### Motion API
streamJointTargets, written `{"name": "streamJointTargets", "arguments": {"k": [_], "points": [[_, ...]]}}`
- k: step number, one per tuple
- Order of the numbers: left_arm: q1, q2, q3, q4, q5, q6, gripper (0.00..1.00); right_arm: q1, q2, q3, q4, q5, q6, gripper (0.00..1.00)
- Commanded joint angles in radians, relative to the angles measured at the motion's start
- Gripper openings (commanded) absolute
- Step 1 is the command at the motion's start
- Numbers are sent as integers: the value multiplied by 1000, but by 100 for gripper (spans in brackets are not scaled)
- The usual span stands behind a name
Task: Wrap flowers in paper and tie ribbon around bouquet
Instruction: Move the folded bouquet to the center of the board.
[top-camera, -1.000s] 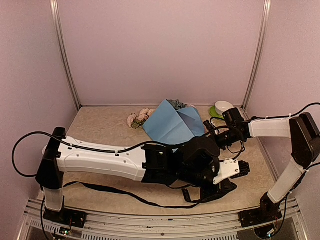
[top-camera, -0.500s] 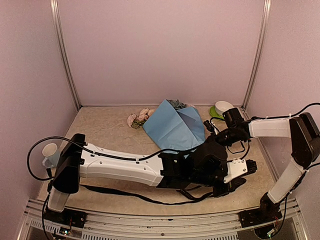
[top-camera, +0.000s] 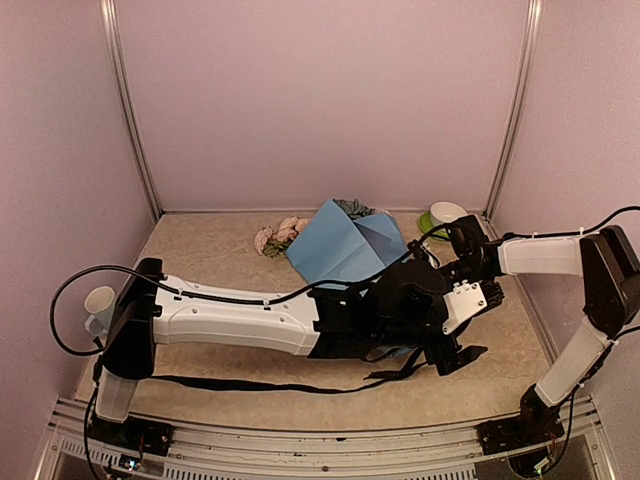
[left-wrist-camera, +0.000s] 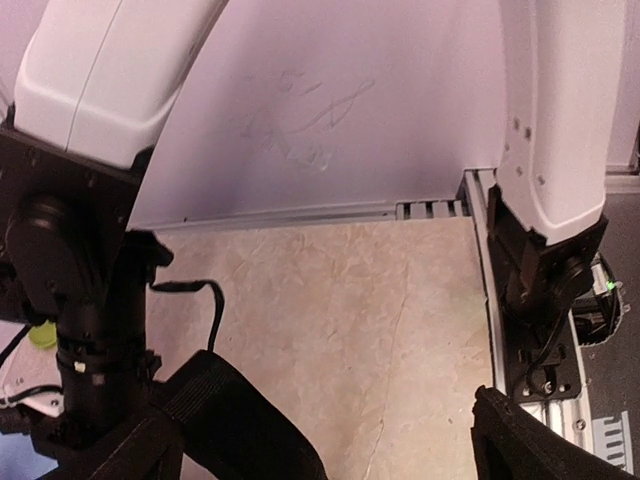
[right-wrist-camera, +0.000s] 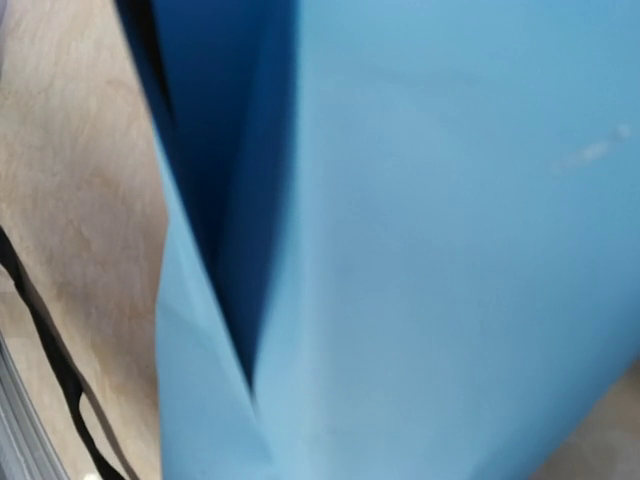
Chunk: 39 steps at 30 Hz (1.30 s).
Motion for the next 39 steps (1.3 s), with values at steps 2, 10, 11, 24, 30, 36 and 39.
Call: {"name": "streamJointTargets", "arguments": {"k": [2, 10, 11, 24, 30, 36, 39], "points": [[-18, -47, -36, -141, -149, -12, 99, 2, -42, 30, -14, 4, -13, 0], [-30, -103, -144, -197, -153, -10, 98, 2, -33, 29, -10, 11, -20, 0], [-35, -75, -96, -239, -142, 0, 89, 2, -33, 30, -10, 11, -21, 0], [124, -180, -365, -229, -30, -149, 37, 2, -39, 41, -19, 17, -27, 0], [151, -115, -441, -152, -37, -162, 45, 2, -38, 48, -28, 31, -34, 0], [156, -74, -434, -135, 77, -160, 48, 2, -42, 42, -37, 37, -40, 0], [154, -61, -454, -130, 76, -148, 48, 2, -40, 40, -31, 28, -35, 0]]}}
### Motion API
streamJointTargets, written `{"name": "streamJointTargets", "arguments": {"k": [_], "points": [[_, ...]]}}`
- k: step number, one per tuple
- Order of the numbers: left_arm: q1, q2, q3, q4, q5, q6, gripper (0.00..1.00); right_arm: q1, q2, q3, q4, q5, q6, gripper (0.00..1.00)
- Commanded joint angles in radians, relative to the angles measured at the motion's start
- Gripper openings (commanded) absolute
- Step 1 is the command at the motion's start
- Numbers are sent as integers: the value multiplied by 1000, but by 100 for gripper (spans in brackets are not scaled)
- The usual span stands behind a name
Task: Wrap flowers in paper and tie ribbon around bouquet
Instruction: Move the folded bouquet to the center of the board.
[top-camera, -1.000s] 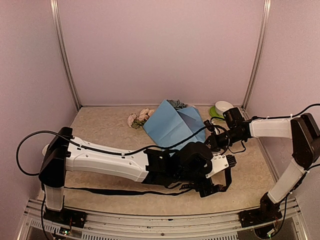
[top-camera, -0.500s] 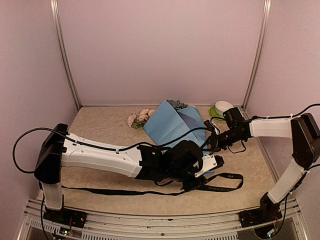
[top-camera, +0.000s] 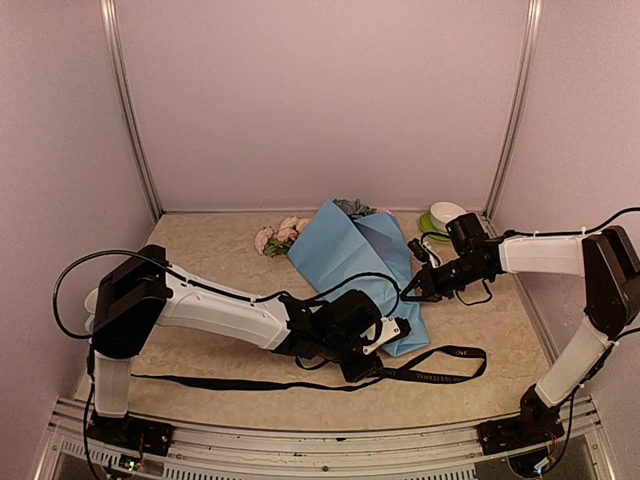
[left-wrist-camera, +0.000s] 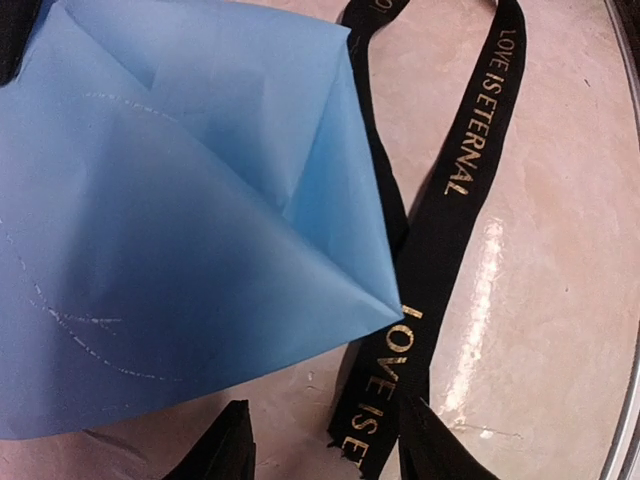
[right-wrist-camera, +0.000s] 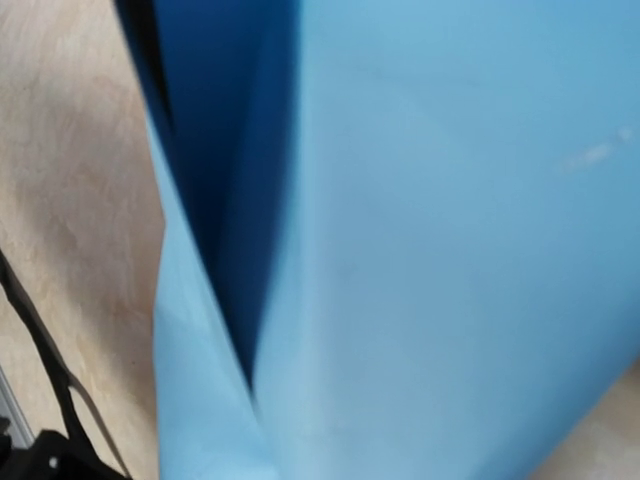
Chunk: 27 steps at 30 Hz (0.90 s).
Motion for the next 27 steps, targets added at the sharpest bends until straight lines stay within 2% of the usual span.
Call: {"name": "streamJointTargets", "arguments": {"k": [1, 7, 10, 14, 16, 20, 24, 25, 27], "points": [[-2, 28, -19, 47, 38, 7, 48, 2, -32, 22, 12, -3, -6, 0], [-4, 91, 35, -34, 55, 17, 43, 2, -30, 21, 12, -2, -5, 0], [-9, 82, 6, -18, 55, 26, 47, 2, -32, 20, 12, -1, -5, 0], [-12, 111, 24, -42, -17, 21, 48, 2, -30, 22, 13, -4, -6, 0], [-18, 114, 28, -62, 12, 28, 49, 2, -30, 25, 11, -5, -7, 0], [-24, 67, -32, -18, 89, 34, 57, 2, -33, 27, 7, 3, -10, 0], [-28, 58, -35, -7, 131, 40, 59, 2, -24, 30, 8, -8, -9, 0], [-31, 64, -31, -8, 134, 42, 58, 2, -22, 32, 6, -10, -9, 0], [-43, 81, -20, -17, 115, 48, 50, 2, -26, 32, 4, -6, -9, 0]]}}
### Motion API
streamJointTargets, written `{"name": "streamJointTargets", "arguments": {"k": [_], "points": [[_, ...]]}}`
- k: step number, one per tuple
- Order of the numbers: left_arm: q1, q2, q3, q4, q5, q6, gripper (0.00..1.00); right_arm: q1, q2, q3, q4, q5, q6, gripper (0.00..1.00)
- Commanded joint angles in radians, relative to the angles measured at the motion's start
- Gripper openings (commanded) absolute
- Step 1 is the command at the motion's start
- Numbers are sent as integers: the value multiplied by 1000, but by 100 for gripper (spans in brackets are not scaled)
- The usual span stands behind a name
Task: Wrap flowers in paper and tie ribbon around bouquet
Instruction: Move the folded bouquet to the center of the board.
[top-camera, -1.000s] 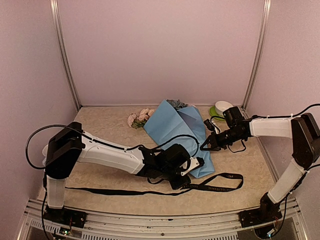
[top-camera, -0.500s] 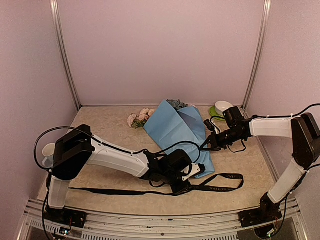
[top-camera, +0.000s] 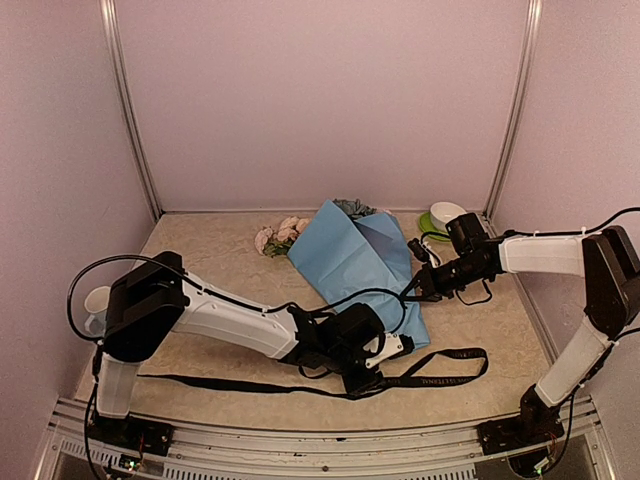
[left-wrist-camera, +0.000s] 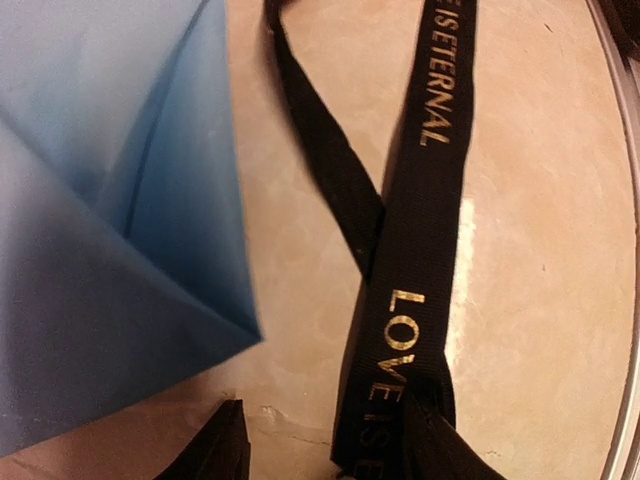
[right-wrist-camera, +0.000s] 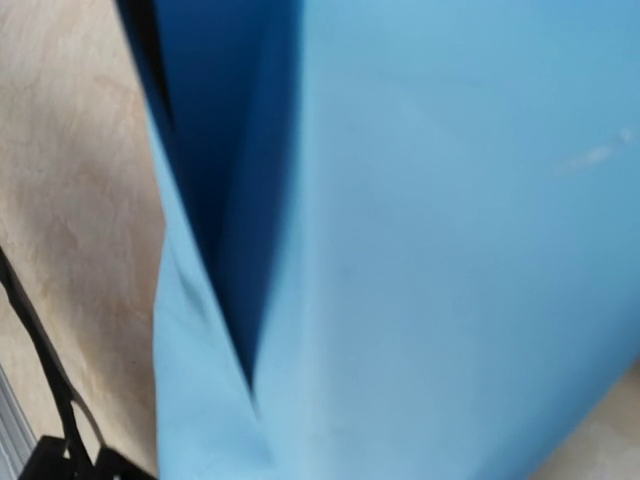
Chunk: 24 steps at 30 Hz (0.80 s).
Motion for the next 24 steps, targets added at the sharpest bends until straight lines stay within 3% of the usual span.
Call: {"name": "streamJointTargets", "arguments": {"k": [1, 5, 16, 19, 24], "points": [[-36, 26, -13, -54, 19, 27, 42, 2, -29, 31, 3, 0, -10, 0], [-67, 40, -22, -64, -44, 55, 0, 2, -37, 28, -2, 5, -10, 0], [-45, -15, 39, 69, -268, 5, 0, 2, -39, 47, -4, 0, -2, 0], [-60, -9, 110, 111, -307, 39, 0, 2, -33, 62, -6, 2, 9, 0], [-108, -21, 152, 312, -339, 135, 0, 17, -33, 97, -18, -18, 12, 0]]}}
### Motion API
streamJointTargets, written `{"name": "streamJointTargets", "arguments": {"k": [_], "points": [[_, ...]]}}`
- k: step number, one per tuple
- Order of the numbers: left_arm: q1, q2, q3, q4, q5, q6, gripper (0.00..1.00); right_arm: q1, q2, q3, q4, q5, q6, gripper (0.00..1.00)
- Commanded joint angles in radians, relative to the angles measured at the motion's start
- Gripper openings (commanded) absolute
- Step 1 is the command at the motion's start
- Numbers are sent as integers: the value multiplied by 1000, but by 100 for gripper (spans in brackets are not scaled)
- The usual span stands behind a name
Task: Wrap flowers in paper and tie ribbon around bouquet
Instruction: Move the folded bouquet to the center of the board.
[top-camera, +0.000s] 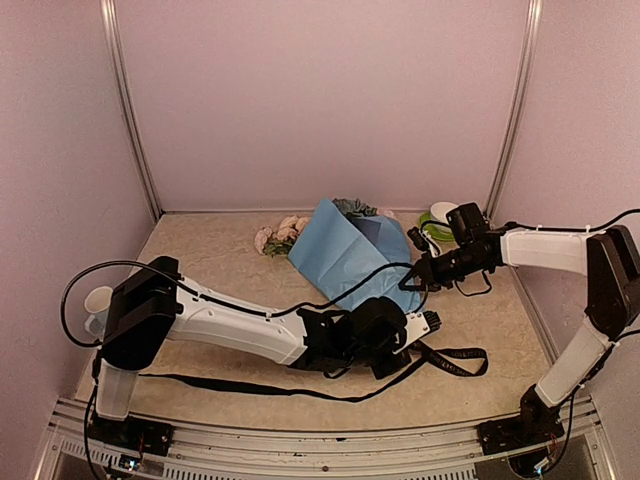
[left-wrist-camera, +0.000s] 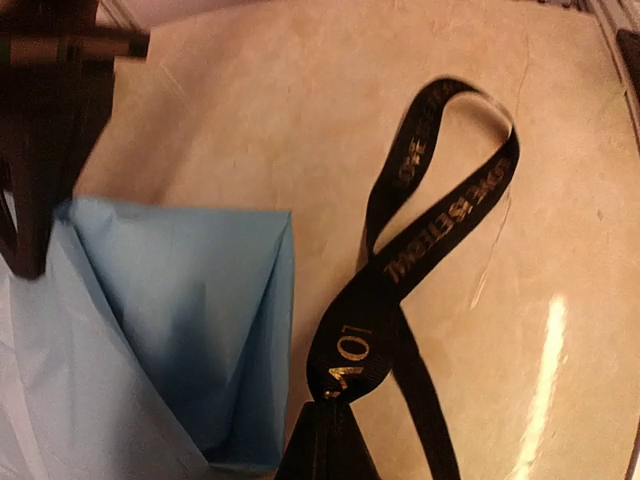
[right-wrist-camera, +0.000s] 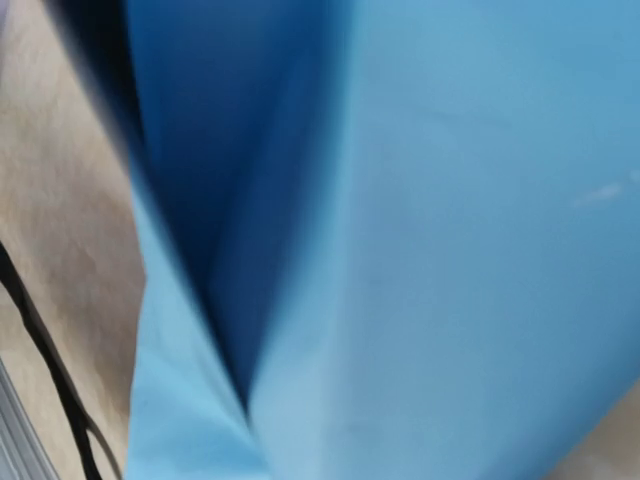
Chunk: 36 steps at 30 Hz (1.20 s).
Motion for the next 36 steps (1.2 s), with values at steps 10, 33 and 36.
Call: {"name": "streamJointTargets", "arguments": {"k": [10, 33, 36], "points": [[-63, 62, 238, 385, 18, 144, 0, 11, -32, 71, -26, -29, 4, 0], [-101, 158, 434, 82, 101, 138, 99, 13, -44, 78, -64, 6, -23, 0], [-100, 51, 283, 97, 69, 123, 99, 13, -49, 70, -64, 3, -22, 0]]}}
